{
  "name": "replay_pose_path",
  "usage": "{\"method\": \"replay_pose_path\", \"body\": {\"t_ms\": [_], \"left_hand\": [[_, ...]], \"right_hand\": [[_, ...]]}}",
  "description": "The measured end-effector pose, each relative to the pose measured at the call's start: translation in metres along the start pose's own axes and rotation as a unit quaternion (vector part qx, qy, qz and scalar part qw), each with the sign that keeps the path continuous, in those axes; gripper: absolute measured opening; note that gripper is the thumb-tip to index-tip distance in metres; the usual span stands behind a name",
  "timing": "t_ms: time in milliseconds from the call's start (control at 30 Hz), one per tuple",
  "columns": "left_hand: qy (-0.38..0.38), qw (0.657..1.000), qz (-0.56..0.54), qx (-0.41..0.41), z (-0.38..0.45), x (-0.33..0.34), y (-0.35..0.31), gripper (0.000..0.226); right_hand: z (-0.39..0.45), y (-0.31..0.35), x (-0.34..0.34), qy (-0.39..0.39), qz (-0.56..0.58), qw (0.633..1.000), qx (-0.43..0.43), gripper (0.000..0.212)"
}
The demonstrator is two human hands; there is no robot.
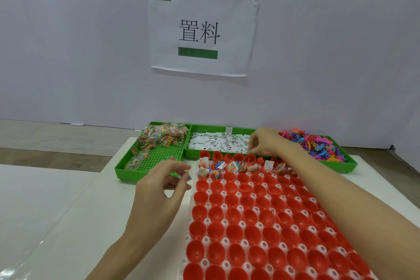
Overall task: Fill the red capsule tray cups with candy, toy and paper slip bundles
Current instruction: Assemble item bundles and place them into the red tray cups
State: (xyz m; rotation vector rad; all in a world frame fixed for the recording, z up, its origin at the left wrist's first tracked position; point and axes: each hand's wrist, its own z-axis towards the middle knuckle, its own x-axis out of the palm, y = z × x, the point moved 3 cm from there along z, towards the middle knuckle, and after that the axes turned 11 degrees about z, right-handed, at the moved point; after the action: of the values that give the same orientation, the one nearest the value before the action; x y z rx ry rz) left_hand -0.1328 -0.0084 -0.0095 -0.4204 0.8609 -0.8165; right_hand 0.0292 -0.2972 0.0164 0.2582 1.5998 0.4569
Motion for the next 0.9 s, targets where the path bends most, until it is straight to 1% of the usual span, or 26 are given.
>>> {"method": "replay_pose_path", "body": {"t_ms": [100, 267, 500, 600, 700, 800, 900], "left_hand": [[0.001, 1.000, 0.004, 0.001, 0.000, -0.001, -0.001, 0.022], [0.005, 1.000, 0.010, 0.001, 0.001, -0.001, 0.000, 0.021], [0.008, 1.000, 0.017, 0.003, 0.001, -0.001, 0.001, 0.022], [0.009, 1.000, 0.016, 0.005, 0.001, -0.001, 0.001, 0.022], [0.009, 1.000, 0.018, 0.002, 0.001, -0.001, 0.001, 0.022], [0.008, 1.000, 0.005, -0.013, 0.001, -0.002, 0.000, 0.023], [0.033, 0.995, -0.073, -0.065, 0.000, 0.000, -0.003, 0.019]], "right_hand": [[0.002, -0.003, -0.001, 0.013, 0.000, 1.000, 0.008, 0.007], [0.004, -0.002, -0.001, 0.036, -0.005, 0.999, 0.008, 0.012], [0.003, -0.004, -0.007, 0.049, 0.043, 0.998, 0.011, 0.005], [0.002, -0.007, -0.006, 0.051, 0.073, 0.996, 0.014, 0.010], [0.002, -0.008, -0.010, 0.014, 0.094, 0.995, 0.004, 0.013], [-0.008, -0.004, -0.020, -0.046, 0.149, 0.988, -0.018, 0.009], [-0.028, 0.005, -0.029, -0.085, 0.245, 0.965, -0.033, 0.012]]}}
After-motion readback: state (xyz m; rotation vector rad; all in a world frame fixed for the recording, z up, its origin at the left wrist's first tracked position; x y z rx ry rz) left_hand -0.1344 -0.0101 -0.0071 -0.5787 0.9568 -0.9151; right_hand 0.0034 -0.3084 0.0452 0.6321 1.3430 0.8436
